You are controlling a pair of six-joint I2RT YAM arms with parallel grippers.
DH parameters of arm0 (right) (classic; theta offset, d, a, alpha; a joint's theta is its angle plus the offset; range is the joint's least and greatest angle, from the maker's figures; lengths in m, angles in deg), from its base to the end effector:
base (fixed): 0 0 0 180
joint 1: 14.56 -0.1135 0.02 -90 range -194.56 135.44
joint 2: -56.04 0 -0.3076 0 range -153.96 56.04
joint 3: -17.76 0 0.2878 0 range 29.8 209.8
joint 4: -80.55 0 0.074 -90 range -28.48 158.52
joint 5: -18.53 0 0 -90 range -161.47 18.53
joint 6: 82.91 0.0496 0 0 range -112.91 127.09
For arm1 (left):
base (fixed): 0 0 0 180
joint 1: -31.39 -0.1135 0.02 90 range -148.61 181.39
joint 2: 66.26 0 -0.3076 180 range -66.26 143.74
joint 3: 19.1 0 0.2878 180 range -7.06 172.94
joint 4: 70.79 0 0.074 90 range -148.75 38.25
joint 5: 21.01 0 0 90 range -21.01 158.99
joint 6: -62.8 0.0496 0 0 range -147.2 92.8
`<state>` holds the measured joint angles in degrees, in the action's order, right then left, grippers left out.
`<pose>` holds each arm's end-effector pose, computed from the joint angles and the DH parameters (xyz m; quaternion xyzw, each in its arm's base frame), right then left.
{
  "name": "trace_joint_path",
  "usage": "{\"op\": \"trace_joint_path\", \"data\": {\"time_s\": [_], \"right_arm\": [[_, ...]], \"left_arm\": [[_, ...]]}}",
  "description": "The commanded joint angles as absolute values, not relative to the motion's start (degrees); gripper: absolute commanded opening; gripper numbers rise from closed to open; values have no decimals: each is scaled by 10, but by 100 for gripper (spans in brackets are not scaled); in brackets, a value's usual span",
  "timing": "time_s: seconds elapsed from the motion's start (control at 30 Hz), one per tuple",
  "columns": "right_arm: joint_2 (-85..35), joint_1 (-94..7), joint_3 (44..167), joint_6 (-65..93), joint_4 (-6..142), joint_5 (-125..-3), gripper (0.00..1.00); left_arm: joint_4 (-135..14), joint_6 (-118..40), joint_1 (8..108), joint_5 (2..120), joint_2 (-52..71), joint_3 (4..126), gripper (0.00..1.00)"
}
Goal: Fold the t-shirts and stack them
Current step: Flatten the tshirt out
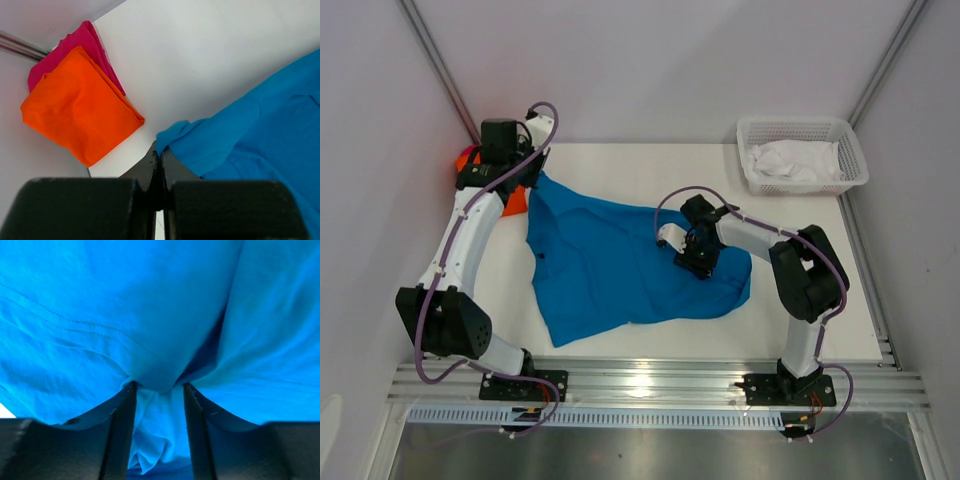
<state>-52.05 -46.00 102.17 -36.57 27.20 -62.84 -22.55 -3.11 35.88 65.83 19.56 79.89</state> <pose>0.3431 0.2185 0.1704 -0.6106 0.7803 0.0623 0.1199 0.3775 -0.0324 0.4149 0.2313 0.8564 0.0544 0.4585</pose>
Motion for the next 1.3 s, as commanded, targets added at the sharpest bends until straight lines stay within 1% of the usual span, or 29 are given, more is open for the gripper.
{"op": "trace_joint_path", "data": {"time_s": [0.0, 0.07, 0.23, 0.43, 0.63, 1.0, 1.17, 1.27], "right_arm": [[-502, -461, 1023, -362, 291, -643, 50], [-498, -459, 1030, -363, 285, -650, 55], [-475, -440, 1082, -366, 237, -622, 61], [-471, -432, 1114, -366, 228, -621, 62], [-508, -433, 1119, -369, 238, -617, 58], [-532, -454, 1102, -357, 250, -606, 57], [-536, -459, 1100, -354, 252, -605, 47], [-541, -460, 1097, -354, 253, -607, 47]], "left_arm": [[-247, -21, 362, 659, 173, 798, 0], [-247, -22, 362, 659, 173, 797, 0], [-246, -22, 362, 657, 175, 796, 0], [-247, -24, 362, 656, 179, 797, 0], [-246, -22, 362, 656, 177, 792, 0], [-252, -21, 362, 657, 174, 777, 0], [-253, -19, 362, 658, 173, 776, 0], [-254, -19, 362, 659, 172, 772, 0]]}}
